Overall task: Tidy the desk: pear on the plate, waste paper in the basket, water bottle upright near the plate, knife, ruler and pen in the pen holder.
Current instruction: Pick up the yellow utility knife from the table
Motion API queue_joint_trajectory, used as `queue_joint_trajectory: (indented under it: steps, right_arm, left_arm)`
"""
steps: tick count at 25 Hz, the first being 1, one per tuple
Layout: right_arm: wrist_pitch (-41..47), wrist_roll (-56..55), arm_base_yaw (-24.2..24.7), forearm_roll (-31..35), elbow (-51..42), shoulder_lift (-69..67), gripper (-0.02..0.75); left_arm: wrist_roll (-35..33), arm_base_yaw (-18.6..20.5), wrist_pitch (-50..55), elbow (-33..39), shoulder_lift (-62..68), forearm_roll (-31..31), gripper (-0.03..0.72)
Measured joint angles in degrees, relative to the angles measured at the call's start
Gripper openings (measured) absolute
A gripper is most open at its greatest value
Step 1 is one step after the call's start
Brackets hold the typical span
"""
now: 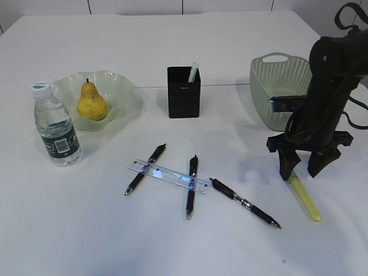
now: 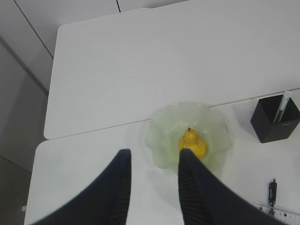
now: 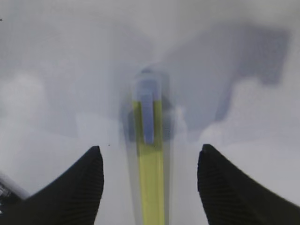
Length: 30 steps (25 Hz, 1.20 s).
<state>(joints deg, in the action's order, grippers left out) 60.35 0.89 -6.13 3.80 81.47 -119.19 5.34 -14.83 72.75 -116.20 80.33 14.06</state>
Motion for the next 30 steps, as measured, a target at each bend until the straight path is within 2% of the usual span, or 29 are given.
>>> queue_joint_trajectory:
  steps: [30]
  right_arm:
    - [-0.8, -0.9, 0.0, -2.2, 0.0, -1.0, 0.496]
  left_arm:
    - [0.1, 0.0, 0.0, 0.0, 0.0, 0.1, 0.237]
